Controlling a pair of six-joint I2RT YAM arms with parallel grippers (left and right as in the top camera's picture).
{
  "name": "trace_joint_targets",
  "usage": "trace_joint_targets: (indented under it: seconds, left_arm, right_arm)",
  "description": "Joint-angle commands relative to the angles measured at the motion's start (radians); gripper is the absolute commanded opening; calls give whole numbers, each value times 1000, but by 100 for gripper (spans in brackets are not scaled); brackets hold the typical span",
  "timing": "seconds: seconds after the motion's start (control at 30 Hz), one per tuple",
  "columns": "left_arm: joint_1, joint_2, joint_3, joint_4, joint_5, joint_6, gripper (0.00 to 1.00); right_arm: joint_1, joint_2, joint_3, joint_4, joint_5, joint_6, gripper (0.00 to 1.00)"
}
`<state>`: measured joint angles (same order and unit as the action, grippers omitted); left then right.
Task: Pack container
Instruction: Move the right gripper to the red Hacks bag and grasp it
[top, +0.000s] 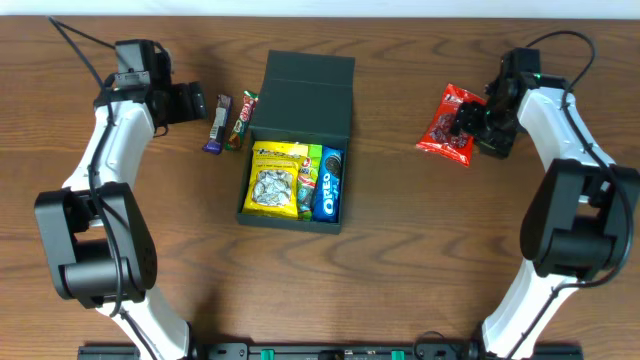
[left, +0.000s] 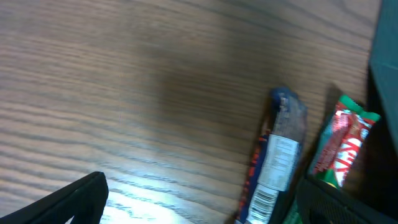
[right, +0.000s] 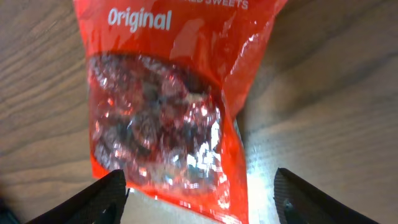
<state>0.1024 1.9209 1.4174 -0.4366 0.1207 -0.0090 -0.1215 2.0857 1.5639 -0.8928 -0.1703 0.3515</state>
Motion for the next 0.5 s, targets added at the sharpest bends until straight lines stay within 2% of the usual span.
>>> trace_joint_targets:
  seconds: [0.0,0.07,0.13,0.2,0.23,0.27,0.47]
  left_arm:
    - [-12,13,16,4,7,32,98]
    - [-12,14,16,4,7,32,98]
    - [-11,14,16,8,6,32,98]
    - [-11,14,16,8,3,32,98]
    - [-11,14,16,8,3,32,98]
    - [-11,14,16,8,2,32,98]
    - [-4,14,16,8,-35,33,98]
  right_arm:
    - [2,47,-8,8,-22,30,70]
    - [2,54,-8,14,-21,37,61]
    - [3,55,-7,38,-21,37,37]
    - [3,55,-7,50,-21,37,22]
    - [3,55,-8,52,-21,37,9]
    - [3,55,-7,51,-21,37,2]
    - [-4,52,74,-37,-13,7,2]
